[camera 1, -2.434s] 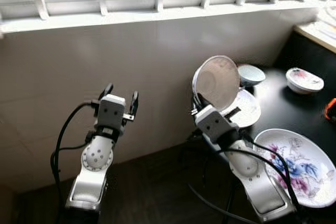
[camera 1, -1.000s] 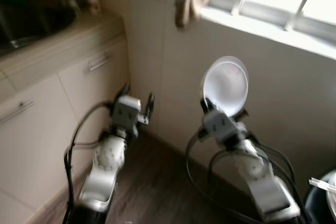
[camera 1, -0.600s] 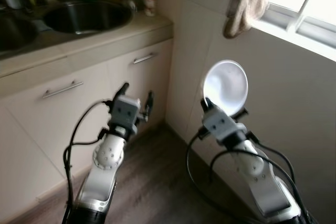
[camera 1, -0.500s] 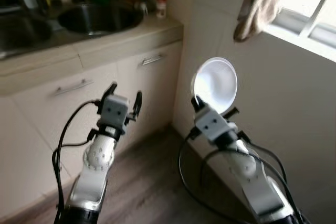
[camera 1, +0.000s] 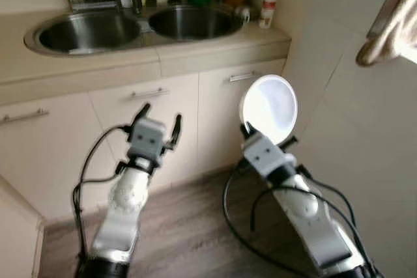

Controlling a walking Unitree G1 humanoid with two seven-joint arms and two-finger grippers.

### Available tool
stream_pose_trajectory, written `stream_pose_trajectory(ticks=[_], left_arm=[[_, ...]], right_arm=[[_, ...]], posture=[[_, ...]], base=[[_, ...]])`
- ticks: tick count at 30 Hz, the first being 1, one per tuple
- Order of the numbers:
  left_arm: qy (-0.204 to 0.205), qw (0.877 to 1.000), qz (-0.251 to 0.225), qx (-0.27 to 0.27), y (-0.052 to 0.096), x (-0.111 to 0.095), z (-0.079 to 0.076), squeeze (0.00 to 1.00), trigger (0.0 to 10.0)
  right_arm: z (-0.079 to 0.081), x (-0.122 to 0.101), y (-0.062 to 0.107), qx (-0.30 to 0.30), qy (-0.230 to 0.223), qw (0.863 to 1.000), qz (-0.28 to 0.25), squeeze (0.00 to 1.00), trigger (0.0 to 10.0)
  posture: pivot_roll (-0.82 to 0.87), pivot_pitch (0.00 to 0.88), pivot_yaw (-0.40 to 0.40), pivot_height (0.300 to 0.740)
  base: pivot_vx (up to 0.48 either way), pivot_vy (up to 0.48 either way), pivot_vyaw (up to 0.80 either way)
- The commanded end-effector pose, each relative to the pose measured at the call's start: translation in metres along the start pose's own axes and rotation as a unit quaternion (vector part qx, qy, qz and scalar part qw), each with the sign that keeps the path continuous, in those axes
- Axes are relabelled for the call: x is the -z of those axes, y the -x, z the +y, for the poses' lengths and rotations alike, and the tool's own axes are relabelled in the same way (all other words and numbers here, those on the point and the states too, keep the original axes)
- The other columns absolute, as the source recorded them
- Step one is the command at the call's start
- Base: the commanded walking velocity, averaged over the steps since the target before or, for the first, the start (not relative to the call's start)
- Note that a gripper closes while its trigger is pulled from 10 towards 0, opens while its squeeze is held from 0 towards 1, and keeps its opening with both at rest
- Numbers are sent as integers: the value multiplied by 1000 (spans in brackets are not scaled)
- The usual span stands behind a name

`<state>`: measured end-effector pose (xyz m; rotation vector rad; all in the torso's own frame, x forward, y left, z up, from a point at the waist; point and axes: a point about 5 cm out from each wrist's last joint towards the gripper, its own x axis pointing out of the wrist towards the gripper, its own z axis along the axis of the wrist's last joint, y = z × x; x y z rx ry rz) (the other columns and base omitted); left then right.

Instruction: Kitchen organization

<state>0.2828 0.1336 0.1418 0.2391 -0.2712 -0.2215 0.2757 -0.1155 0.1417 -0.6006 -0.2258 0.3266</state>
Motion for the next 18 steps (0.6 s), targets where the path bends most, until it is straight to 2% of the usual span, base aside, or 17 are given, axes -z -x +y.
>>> stream_pose_trajectory(ticks=[1, 5, 9, 13, 18], left_arm=[[-6, 1000, -16, -5, -1, -6, 7, 0, 10000], [-7, 1000, -19, -2, -1, -7, 7, 0, 10000], [-8, 1000, -23, 0, -2, -8, 6, 0, 10000], [-8, 1000, -23, -1, -3, -8, 6, 0, 10000], [-8, 1000, -25, -1, -3, -8, 7, 0, 10000]], right_arm=[[-1, -3, -3, 4, -8, 1000, -7, 0, 10000], [0, -3, -4, -2, 5, 1000, -8, 0, 10000], [2, -4, -6, -8, 32, 999, -11, 0, 10000], [0, -5, -6, 3, 3, 1000, -13, 0, 10000], [-7, -7, -8, 20, 2, 1000, -17, 0, 10000]], posture=[[-29, 0, -83, 740], [-30, 0, -83, 740], [-30, 0, -85, 740], [-30, 0, -86, 740], [-29, 0, -88, 740]], base=[[289, 0, 0], [306, 0, 0], [480, 0, 763], [480, 0, 703], [480, 0, 0]])
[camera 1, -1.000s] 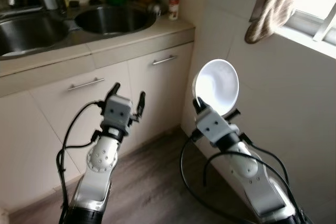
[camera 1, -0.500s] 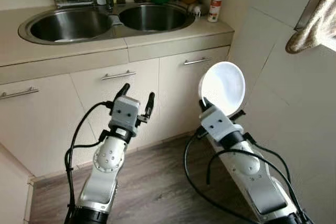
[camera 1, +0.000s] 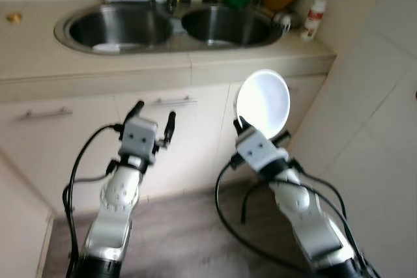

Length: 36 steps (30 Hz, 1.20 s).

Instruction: Kitchen organization

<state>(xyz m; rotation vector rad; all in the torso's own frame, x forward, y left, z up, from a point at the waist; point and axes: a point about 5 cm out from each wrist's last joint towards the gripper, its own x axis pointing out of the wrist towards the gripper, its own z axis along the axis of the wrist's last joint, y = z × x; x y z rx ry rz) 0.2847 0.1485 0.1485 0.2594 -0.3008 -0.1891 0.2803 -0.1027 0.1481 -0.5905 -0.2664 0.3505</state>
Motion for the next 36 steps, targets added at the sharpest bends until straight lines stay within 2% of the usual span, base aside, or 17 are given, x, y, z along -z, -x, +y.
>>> stream_pose_trajectory(ticks=[1, 4, 7, 12, 17, 20, 23, 31, 36], left_arm=[[6, 1000, -13, 15, -3, -6, -9, 0, 10000], [6, 1000, -13, 14, -3, -6, -9, 0, 10000], [5, 1000, -16, 11, -4, -7, -7, 0, 10000], [4, 1000, -17, 10, -5, -7, -7, 0, 10000], [4, 1000, -18, 11, -5, -7, -7, 0, 10000], [4, 1000, -18, 11, -5, -7, -7, 0, 10000], [4, 1000, -18, 10, -6, -7, -7, 0, 10000], [1, 1000, -15, 9, -7, -7, -7, 0, 10000], [0, 1000, -11, 7, -7, -6, -7, 0, 10000]], right_arm=[[-13, 3, 2, 29, 4, 1000, 4, 0, 10000], [-16, 0, 1, 38, 4, 999, -3, 0, 10000], [-24, -10, -1, 58, 1, 998, -32, 0, 10000], [-24, -12, -3, 56, 17, 998, -35, 0, 10000], [-26, -11, -3, 69, -10, 997, -29, 0, 10000], [-26, -12, -3, 65, 6, 997, -30, 0, 10000], [-29, -14, -3, 71, -1, 997, -36, 0, 10000], [-30, -13, -3, 68, 4, 997, -36, 0, 10000], [-32, -13, -5, 68, 5, 997, -35, 0, 10000]], posture=[[-29, 0, -88, 740], [-28, 0, -89, 740], [-29, 0, -88, 740], [-29, 0, -87, 740], [-29, 0, -86, 740], [-31, 0, -86, 740], [-29, 0, -86, 740], [-30, 0, -86, 740], [-28, 0, -85, 740]], base=[[480, 0, 0], [480, 0, 0], [480, 0, 0], [480, 0, 320], [356, 0, 480], [354, 0, 671], [345, 0, 800], [300, 0, 0], [0, 0, 0]])
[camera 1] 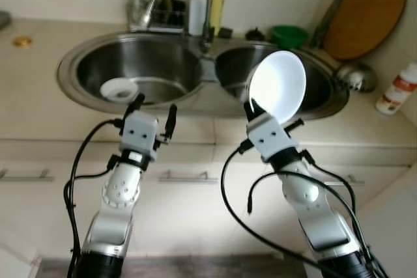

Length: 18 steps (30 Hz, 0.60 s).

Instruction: Kitchen organization

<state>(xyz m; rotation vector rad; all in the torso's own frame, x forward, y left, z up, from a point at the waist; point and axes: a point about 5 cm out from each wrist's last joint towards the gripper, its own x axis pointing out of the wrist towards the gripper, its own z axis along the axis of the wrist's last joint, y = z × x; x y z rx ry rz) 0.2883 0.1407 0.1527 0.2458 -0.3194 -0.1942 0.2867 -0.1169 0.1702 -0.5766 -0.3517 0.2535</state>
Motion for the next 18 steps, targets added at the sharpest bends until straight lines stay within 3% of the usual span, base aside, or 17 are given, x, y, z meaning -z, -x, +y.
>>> stream_pose_trajectory(ticks=[1, 4, 14, 18], left_arm=[[-6, 1000, -2, 7, -1, -2, -1, 0, 10000], [-3, 1000, -5, 7, -1, -2, 0, 0, 10000], [-1, 1000, -9, 6, -1, -4, 0, 0, 10000], [-1, 1000, -9, 6, -1, -3, -1, 0, 10000]], right_arm=[[-6, -4, -3, 11, 0, 1000, -8, 0, 10000], [-8, -4, -6, 13, 2, 1000, -8, 0, 10000], [-10, -2, -13, 8, 11, 1000, -6, 0, 10000], [-9, 0, -14, 5, 9, 1000, -1, 0, 10000]], posture=[[-28, 0, -85, 740], [-26, 0, -86, 740], [-23, 0, -90, 740], [-21, 0, -90, 740]], base=[[0, 0, 0], [0, 0, 0], [294, 0, 0], [297, 0, 800]])
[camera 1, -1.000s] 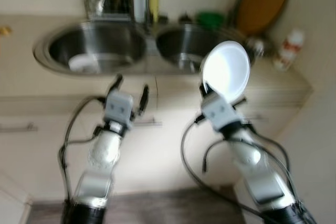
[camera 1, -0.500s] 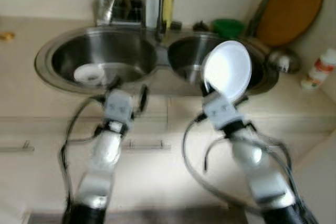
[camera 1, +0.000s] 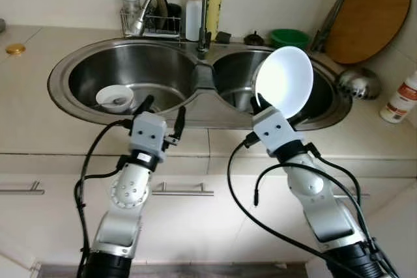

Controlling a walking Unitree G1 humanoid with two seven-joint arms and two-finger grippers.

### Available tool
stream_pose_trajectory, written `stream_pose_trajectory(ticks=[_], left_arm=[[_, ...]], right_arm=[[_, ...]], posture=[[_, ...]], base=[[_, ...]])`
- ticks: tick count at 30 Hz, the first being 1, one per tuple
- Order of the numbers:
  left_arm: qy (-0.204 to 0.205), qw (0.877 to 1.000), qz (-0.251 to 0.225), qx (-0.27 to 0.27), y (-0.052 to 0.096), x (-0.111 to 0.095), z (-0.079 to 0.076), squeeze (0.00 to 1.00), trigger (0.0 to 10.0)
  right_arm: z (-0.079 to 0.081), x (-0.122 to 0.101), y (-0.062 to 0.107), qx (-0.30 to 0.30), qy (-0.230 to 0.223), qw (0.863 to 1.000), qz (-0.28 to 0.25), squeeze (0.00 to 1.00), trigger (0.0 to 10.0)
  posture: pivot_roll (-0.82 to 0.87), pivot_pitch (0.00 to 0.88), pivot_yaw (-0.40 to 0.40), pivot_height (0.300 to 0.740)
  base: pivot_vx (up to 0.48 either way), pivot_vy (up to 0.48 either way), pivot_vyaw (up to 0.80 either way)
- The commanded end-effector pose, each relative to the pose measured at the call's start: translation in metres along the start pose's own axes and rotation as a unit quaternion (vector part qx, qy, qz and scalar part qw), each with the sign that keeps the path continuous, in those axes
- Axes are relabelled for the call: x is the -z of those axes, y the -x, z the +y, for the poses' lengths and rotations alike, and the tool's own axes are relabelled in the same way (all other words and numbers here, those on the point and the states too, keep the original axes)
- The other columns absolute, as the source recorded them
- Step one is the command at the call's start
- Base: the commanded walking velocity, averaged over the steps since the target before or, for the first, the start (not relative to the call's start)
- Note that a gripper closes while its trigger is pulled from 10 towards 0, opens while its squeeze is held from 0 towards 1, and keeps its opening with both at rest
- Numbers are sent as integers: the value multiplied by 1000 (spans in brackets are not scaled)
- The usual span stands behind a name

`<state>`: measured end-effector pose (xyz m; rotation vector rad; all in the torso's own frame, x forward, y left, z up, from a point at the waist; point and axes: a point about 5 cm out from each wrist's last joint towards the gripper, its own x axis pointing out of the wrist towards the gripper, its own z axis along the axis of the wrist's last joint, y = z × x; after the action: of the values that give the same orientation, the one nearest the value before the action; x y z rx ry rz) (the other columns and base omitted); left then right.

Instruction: Kitchen organization

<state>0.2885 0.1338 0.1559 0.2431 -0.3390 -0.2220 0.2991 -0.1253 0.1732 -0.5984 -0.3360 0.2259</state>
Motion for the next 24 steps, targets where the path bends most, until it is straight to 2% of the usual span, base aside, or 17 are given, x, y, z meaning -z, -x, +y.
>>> stream_pose_trajectory(ticks=[1, 4, 12, 15, 16, 17, 19, 23, 24], left_arm=[[-6, 1000, 2, -12, 1, 1, 6, 0, 10000], [-4, 1000, 5, -18, 0, 0, 6, 0, 10000], [-3, 1000, 2, -15, 1, 0, 4, 0, 10000], [-3, 1000, 2, -16, 1, 0, 4, 0, 10000], [-3, 1000, 1, -16, 1, 0, 3, 0, 10000], [-3, 1000, 1, -16, 1, 0, 3, 0, 10000], [-1, 1000, 0, -16, 1, 0, 3, 0, 10000], [0, 1000, -2, -12, 0, -1, 1, 0, 10000], [1, 1000, -3, -11, 0, -1, 0, 0, 10000]], right_arm=[[1, -6, -6, -1, -19, 1000, -8, 0, 10000], [-3, -6, -7, 12, -35, 999, -3, 0, 10000], [-4, 0, -11, 12, -36, 999, 15, 0, 10000], [-6, 15, -15, 12, -53, 996, 67, 0, 10000], [-6, 24, -19, 2, -65, 993, 100, 0, 10000], [-6, 24, -19, 2, -65, 993, 100, 0, 10000], [-4, 35, -26, -17, -92, 985, 142, 0, 10000], [-11, 43, -41, -6, -114, 978, 176, 0, 10000], [-16, 46, -51, -5, -135, 971, 199, 0, 10000]], posture=[[-19, 0, -91, 740], [-19, 0, -92, 740], [-14, 0, -96, 740], [-12, 0, -97, 740], [-12, 0, -95, 740], [-12, 0, -95, 740], [-17, 0, -91, 740], [-12, 0, -91, 740], [-8, 0, -93, 740]], base=[[0, 0, 456], [0, 0, 0], [0, 0, 0], [0, 0, 0], [0, 0, 0], [0, 0, 0], [0, 0, 0], [0, 0, 0], [0, 0, 0]])
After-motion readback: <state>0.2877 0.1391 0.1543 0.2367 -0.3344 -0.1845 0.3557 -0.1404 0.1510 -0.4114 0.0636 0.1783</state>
